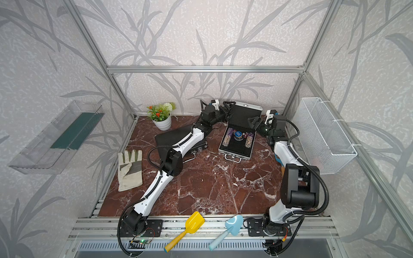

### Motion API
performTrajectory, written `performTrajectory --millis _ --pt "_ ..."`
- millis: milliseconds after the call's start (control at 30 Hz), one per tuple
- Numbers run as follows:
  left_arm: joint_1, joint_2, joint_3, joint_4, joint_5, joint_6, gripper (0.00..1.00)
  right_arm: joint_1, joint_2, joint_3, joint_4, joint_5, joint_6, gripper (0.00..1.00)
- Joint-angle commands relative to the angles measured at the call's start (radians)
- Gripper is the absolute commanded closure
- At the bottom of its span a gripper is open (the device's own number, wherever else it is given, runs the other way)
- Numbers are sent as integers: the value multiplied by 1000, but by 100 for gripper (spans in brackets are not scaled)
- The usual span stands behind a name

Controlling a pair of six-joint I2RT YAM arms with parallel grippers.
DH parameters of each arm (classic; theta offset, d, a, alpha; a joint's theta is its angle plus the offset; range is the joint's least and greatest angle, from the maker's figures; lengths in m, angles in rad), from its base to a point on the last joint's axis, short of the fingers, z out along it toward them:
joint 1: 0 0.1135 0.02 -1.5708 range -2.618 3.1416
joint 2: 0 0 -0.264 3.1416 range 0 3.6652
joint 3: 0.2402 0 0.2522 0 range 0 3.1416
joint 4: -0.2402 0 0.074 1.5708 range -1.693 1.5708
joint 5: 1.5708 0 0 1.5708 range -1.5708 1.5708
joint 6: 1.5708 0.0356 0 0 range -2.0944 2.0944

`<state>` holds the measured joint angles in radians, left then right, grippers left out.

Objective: Open the poker set cases
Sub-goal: Open the case lid on the poker set case.

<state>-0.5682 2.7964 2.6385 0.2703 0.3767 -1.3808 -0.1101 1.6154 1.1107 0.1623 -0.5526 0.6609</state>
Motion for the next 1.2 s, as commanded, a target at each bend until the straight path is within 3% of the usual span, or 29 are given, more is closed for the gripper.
performTrajectory --millis 0,200,533,933,1167 --pt "5 -93 -51 62 39 17 0 -3 28 15 -25 13 -52 21" --pt "5 -142 -97 58 85 30 0 -3 76 15 -4 10 -43 22" --pt "8 -214 -202 64 129 45 1 -3 218 203 4 -8 14 16" --pt "29 -553 -748 102 73 214 1 -4 343 331 51 -43 114 9" --pt "51 -764 -1009 37 19 352 0 20 306 253 126 -84 157 9"
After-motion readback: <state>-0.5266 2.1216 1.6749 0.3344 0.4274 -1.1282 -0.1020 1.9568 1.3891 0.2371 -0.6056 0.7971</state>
